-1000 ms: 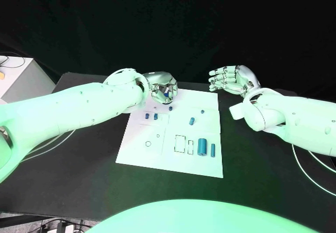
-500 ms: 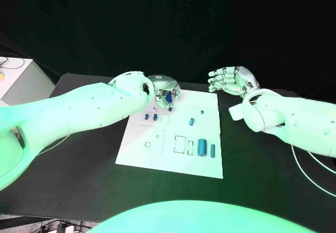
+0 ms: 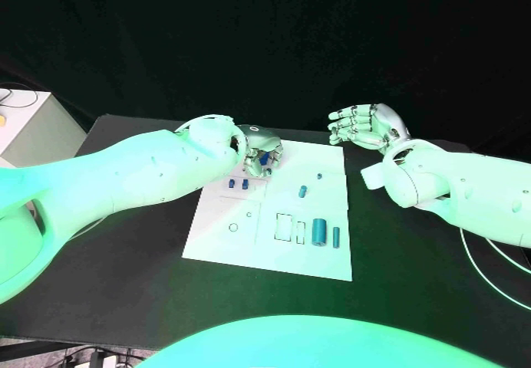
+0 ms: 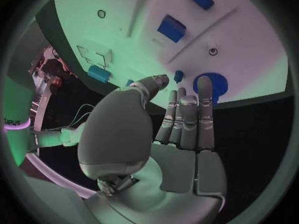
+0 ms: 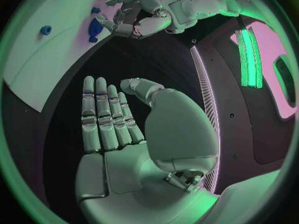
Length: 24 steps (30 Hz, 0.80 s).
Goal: Assemble the parts on the task board
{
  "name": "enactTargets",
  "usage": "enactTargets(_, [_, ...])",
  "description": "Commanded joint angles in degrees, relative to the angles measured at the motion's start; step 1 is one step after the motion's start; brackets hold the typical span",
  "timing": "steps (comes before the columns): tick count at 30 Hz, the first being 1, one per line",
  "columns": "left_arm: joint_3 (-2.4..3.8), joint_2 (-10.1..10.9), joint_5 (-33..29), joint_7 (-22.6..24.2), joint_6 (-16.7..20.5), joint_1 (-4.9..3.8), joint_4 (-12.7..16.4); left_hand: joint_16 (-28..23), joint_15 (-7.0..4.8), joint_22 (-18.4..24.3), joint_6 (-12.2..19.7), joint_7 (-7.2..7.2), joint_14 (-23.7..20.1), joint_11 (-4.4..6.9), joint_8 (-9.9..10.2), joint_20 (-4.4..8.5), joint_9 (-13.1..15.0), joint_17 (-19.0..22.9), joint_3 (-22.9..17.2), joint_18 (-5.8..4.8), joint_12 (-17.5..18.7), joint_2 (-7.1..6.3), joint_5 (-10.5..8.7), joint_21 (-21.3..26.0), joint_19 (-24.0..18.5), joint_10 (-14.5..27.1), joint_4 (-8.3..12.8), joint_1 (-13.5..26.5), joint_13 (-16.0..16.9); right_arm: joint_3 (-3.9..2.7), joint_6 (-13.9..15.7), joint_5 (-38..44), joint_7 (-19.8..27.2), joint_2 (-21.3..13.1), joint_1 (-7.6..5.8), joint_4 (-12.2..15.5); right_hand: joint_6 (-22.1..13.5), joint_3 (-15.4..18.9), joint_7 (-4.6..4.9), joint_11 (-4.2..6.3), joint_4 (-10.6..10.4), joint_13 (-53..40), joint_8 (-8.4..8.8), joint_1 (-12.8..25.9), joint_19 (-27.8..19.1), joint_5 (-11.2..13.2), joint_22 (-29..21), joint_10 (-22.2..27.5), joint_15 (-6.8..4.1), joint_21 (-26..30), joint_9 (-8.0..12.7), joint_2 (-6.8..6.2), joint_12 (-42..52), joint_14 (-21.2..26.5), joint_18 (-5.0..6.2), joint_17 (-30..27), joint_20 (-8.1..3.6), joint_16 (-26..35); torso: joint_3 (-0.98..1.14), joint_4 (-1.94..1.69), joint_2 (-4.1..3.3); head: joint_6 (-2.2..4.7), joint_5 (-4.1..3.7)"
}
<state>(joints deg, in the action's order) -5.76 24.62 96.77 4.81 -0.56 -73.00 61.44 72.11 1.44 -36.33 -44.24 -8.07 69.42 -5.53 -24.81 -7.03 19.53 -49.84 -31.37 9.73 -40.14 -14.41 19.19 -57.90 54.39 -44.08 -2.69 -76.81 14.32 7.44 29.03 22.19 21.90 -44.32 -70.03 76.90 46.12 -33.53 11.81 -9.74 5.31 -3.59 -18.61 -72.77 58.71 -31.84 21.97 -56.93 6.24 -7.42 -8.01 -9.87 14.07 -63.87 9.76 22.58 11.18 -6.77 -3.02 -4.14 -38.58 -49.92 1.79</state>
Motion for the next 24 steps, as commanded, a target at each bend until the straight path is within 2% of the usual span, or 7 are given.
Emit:
enactTargets(1, [0.03, -0.4, 1.1, -0.3, -1.8, 0.41, -0.5, 0.2, 0.03, -0.1, 0.0, 0.07, 0.2, -0.03, 0.8, -0.06, -0.3, 0.4, 0.3, 0.81, 0.7, -0.2, -0.08, -0.2, 0.3, -0.4, -0.1, -0.1, -0.5, -0.02, -0.9, 0.4, 0.7, 0.1, 0.02, 0.1, 0.4, 0.0, 1.76, 0.02, 0.2, 0.0, 0.32, 0.2, 0.0, -0.1, -0.1, -0.4, 0.01, 0.3, 0.1, 0.5, -0.2, -0.2, 0.05, -0.1, -0.03, 0.3, -0.06, -0.04, 0.03, 0.02, -0.16])
enactTargets(6, [0.06, -0.7, 0.8, -0.2, -0.8, 1.0, -1.2, 0.4, 0.12, -0.1, 0.0, -0.06, 0.1, -0.13, 1.2, -0.07, -0.5, 0.5, 0.1, 0.82, 1.0, 0.06, 0.1, -0.3, 0.3, -0.5, 0.0, -0.4, -0.8, -0.02, -1.0, 0.4, 0.7, 0.2, 0.02, 0.1, 0.4, 0.0, 1.76, 0.02, 0.2, 0.0, 0.32, 0.2, 0.0, -0.1, -0.1, -0.4, 0.01, 0.3, 0.1, 0.5, -0.2, -0.2, 0.05, -0.1, -0.03, 0.3, -0.02, -0.05, 0.05, -0.01, -0.24])
enactTargets(14, [0.09, -1.3, 0.6, -0.1, 0.6, 1.44, -2.1, 0.8, 0.28, -0.3, 0.1, -0.02, 0.1, -0.28, 2.0, -0.16, -0.9, 0.6, -0.3, 0.82, 1.5, 0.53, 0.05, -0.5, 0.4, -0.9, 0.3, -0.9, -1.2, -0.02, -0.8, 0.4, 1.0, 0.4, 0.02, 0.2, 0.4, 0.1, 1.78, 0.01, 0.2, 0.0, 0.38, 0.2, 0.0, -0.1, -0.1, -0.5, 0.03, 0.3, 0.1, 0.57, -0.3, -0.2, 0.04, -0.1, -0.03, 0.3, 0.0, 0.03, -0.03, -0.01, -0.29])
enactTargets(24, [0.11, -1.7, 0.6, -0.3, 0.0, 1.78, -2.9, 1.0, 0.59, -0.6, -0.9, 0.29, -0.2, -0.63, 2.3, -0.36, -1.1, 1.1, -0.9, 0.8, 2.0, 1.4, -0.13, -1.0, 0.2, -1.1, 0.5, -1.3, -1.9, -0.02, -0.9, 0.4, 1.0, 0.3, 0.02, 0.4, 0.4, 0.1, 1.78, 0.01, 0.2, 0.0, 0.38, 0.2, 0.0, -0.1, -0.1, -0.5, 0.03, 0.3, 0.1, 0.57, -0.3, -0.2, 0.04, -0.1, -0.03, 0.3, 0.04, -0.08, 0.06, -0.08, -0.54])
